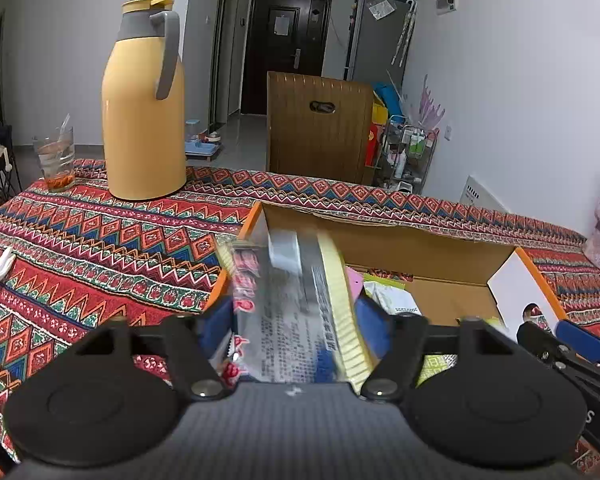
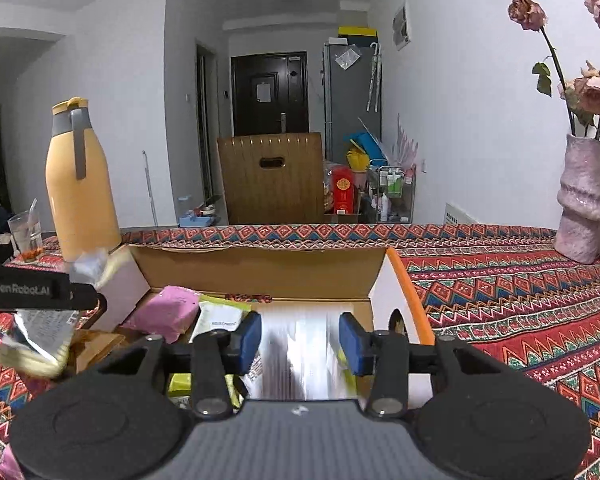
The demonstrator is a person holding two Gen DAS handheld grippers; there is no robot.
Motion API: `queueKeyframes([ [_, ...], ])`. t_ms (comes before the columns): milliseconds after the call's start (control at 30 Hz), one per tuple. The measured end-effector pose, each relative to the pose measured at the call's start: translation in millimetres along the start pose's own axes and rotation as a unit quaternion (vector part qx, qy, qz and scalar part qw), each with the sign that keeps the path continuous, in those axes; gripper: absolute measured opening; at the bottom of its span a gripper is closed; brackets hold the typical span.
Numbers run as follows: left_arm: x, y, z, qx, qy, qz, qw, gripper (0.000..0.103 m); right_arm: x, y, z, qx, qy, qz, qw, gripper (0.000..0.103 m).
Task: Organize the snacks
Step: 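Carry both snacks over the box and open both grippers to drop them, then withdraw both tools from the box toward the remaining snack pile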
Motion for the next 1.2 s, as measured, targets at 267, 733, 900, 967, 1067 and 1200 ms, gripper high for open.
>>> queueKeyframes([
  [267, 3, 18, 4, -0.029, 0.012, 0.000, 0.9995, 0.103, -4, 15, 3, -0.023, -0.021, 0.003, 1.000, 0.103],
  [733, 6, 57, 13, -0.049, 0.019, 0.008, 0.9986, 0.103, -3, 42, 14, -0.053, -0.020, 0.001, 0.998, 0.103],
  [900, 10, 87, 13, -0.064, 0.010, -0.001, 0.9979, 0.103, 6, 69, 22, -0.077, -0.007, 0.009, 0.997, 0.103],
  [967, 12, 97, 9, -0.066, 0.006, -0.004, 0.9978, 0.103, 10, 81, 24, -0.083, 0.001, 0.011, 0.996, 0.103],
  [1067, 17, 110, 1, -0.066, -0.001, -0.008, 0.9978, 0.103, 15, 98, 20, -0.087, 0.009, 0.016, 0.996, 0.103],
  [1200, 25, 122, -14, -0.058, -0.011, -0.013, 0.9982, 0.103, 20, 118, 6, -0.082, 0.017, 0.021, 0.996, 0.103],
])
Point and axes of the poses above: each gripper's, at about its wrist camera, not at the fingertips, and y roughly against the way its jaws point, x to its left, z to its top, the point moved 5 cm from there along -y, roughly the way its jaws point, and after that the axes turned 6 degrees about z, right-handed, at the moved point
